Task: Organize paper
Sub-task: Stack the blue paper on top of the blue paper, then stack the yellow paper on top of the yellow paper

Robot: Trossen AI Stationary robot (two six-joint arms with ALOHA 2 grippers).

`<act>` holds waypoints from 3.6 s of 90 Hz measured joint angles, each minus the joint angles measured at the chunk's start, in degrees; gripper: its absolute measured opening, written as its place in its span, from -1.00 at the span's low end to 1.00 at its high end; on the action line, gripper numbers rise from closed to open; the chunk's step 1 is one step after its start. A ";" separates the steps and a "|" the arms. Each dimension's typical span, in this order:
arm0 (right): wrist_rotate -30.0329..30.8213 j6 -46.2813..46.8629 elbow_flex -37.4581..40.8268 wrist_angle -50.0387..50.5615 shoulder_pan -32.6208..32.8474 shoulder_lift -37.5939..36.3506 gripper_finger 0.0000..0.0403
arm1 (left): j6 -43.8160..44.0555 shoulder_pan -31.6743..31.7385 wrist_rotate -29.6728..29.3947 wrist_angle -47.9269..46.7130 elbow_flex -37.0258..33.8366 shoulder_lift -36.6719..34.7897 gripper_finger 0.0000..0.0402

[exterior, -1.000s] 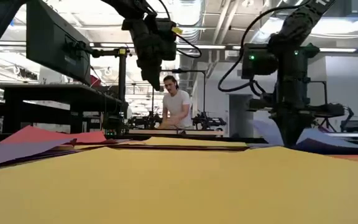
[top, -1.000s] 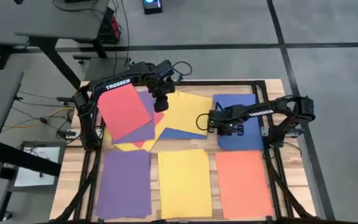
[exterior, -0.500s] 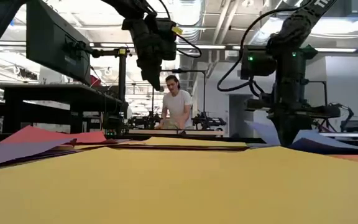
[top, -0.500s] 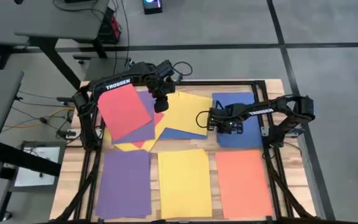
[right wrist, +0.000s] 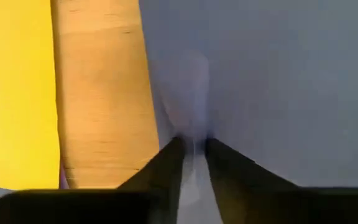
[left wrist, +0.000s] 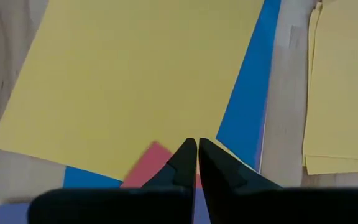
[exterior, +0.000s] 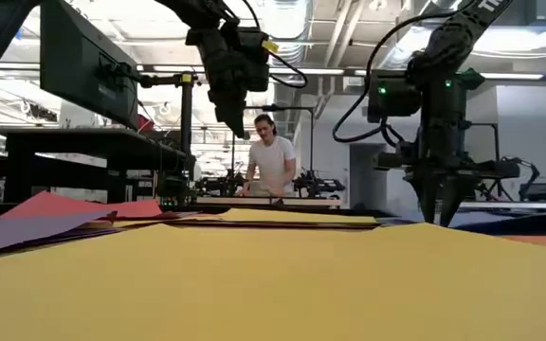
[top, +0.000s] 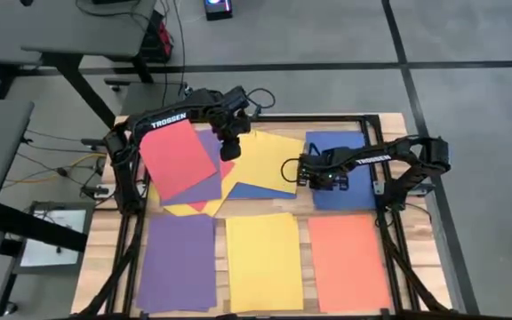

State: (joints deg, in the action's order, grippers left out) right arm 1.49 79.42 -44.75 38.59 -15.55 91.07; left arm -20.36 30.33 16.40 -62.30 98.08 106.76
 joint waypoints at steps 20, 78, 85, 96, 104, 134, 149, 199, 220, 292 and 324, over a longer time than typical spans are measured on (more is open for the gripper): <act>0.16 -0.03 -0.20 -0.02 0.09 0.00 -0.35 | 0.00 0.00 0.00 -0.02 0.00 0.00 -1.00; 1.32 -2.14 -7.92 -0.21 -0.94 -0.26 -0.34 | -0.06 0.00 -0.02 -0.17 0.00 0.00 -1.00; 1.26 -6.53 -11.03 3.33 -0.90 -0.78 -0.34 | -0.39 -0.02 -0.02 -0.18 0.00 0.00 -1.00; 1.29 -12.74 -15.27 12.12 1.15 -1.79 -0.34 | -0.39 -0.02 -0.02 -0.50 0.00 0.00 -1.00; 1.25 -14.33 -15.98 17.87 3.78 -2.73 -0.34 | -0.39 -0.02 -0.04 -0.67 0.00 0.00 -1.00; -1.54 -5.43 -12.66 21.69 17.88 -5.49 -0.34 | 2.92 -0.50 -0.02 0.82 0.00 0.00 -1.00; -4.99 1.74 -5.92 14.42 21.80 -5.40 -0.34 | 3.22 -1.39 -0.02 1.29 0.00 0.00 -1.00; -7.66 3.08 5.55 0.98 17.93 -5.64 -0.34 | 3.69 -3.04 0.00 1.69 0.00 0.00 -1.00; -7.92 -2.52 5.62 1.30 13.40 -5.51 -0.34 | 3.69 -3.04 -0.02 1.75 0.00 0.00 -1.00; -5.92 -12.65 4.93 1.51 6.99 -5.34 -0.34 | 3.61 -3.04 -0.02 1.77 0.00 0.00 -1.00; -4.43 -18.75 -5.66 3.44 9.65 -13.70 -0.34 | 3.65 -2.50 -0.37 2.35 0.94 -3.88 -1.00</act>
State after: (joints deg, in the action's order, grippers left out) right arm -2.93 60.67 -50.42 42.02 -5.90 77.36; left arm -16.71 27.83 16.04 -59.95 99.02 102.88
